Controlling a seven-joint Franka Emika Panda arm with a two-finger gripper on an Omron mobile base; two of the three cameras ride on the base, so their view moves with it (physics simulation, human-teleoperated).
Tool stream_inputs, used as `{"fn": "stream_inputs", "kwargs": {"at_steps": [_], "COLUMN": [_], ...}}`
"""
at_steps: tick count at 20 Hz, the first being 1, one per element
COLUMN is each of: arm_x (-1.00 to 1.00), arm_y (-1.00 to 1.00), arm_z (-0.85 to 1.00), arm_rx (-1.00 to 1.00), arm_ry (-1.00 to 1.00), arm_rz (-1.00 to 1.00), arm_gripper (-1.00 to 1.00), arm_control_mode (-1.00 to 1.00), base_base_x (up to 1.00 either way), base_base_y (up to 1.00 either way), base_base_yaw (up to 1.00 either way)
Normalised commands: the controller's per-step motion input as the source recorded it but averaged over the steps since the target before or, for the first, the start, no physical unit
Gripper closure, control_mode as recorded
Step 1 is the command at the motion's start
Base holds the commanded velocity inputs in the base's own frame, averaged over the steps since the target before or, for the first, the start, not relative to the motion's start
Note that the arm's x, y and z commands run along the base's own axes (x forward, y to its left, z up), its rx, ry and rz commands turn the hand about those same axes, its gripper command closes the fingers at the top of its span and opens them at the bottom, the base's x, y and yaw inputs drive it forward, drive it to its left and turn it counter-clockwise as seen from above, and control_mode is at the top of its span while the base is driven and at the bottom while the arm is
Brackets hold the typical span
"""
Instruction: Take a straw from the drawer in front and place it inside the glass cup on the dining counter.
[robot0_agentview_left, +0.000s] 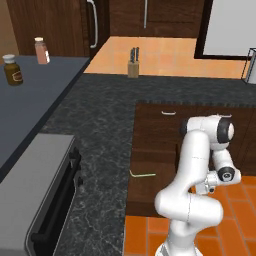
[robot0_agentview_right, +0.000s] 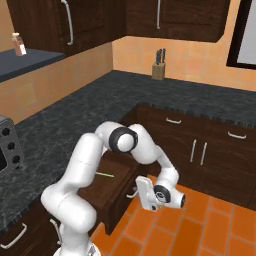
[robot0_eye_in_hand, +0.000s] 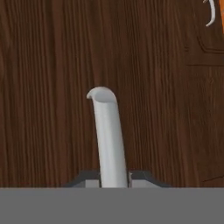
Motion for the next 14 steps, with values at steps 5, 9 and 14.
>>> {"fn": "stream_inputs", "kwargs": {"at_steps": [5,9,14], "arm_x": [0.00,-0.13,-0.11], "arm_y": [-0.72,-0.12,0.00], "arm_z": [0.01,0.76,0.97], "arm_rx": [0.00,-0.03,-0.18], "arm_ry": [0.07,0.00,-0.01], "arm_rz": [0.00,0.00,0.00], "arm_gripper": [-1.00,-1.00,-1.00], "arm_control_mode": [-1.00,-1.00,-1.00], "base_base_x": [0.00,0.00,0.00], "base_base_y": [0.00,0.00,0.00], "base_base_yaw": [0.00,0.00,0.00]}}
